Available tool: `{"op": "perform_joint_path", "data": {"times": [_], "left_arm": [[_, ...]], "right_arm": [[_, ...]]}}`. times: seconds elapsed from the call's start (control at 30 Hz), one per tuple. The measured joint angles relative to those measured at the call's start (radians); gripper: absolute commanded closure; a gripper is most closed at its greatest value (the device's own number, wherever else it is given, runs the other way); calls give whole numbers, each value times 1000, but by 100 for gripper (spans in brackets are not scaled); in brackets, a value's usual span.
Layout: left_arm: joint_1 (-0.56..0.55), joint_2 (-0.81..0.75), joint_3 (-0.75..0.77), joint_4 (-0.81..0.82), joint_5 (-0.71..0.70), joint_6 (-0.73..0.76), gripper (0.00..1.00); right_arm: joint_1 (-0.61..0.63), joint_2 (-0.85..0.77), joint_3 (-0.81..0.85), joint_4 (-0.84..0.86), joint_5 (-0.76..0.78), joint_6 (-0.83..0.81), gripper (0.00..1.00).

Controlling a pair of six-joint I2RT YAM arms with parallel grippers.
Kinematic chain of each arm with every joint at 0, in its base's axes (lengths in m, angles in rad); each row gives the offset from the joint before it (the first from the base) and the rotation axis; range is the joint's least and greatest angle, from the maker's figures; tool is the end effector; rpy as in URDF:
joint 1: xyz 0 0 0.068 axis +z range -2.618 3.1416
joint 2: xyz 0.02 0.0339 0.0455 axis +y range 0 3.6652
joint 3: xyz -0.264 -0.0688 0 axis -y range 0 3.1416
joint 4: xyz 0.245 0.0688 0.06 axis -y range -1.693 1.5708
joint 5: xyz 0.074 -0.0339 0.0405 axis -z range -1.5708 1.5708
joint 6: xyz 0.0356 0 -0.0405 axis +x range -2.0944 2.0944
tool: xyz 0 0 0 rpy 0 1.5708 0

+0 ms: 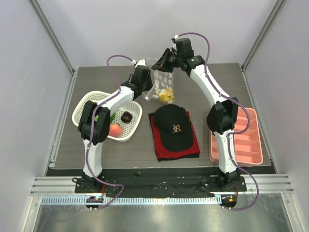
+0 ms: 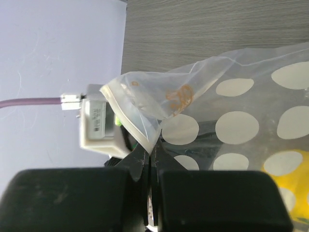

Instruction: Open the zip-top bag and remove the fake food

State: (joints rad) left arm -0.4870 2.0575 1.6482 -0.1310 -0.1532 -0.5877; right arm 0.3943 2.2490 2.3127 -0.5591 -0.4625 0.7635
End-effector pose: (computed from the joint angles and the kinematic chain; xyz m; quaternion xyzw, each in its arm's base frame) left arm 0.4318 -0.2225 0.2482 -0.0813 0.8646 -0.1943 0.4561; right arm 0.4735 0.2142 0.3442 0.0381 0.8434 0.4375 0.3096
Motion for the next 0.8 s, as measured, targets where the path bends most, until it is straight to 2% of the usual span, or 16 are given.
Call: {"op": "perform_joint_path", "data": {"times": [0.27, 0.43, 0.47, 0.57, 0.67, 0.8], "left_arm": [[21, 0, 3, 7, 52, 89, 100], [32, 1, 34, -2, 235, 95, 82], [33, 1, 41, -18, 269, 86, 72], [37, 5, 48, -62, 343, 84, 54], [38, 15, 47, -77, 394, 72, 44], [43, 32, 41, -80, 447, 67, 40]], "right_arm": [[1, 0, -7, 9, -89, 3, 99], [-2, 1, 2, 15, -89, 4, 99], [-3, 5, 10, 17, -90, 3, 98], [-6, 17, 51, 27, -89, 10, 99], [-6, 23, 58, 53, -90, 23, 99], [-6, 36, 58, 62, -90, 30, 99]]}}
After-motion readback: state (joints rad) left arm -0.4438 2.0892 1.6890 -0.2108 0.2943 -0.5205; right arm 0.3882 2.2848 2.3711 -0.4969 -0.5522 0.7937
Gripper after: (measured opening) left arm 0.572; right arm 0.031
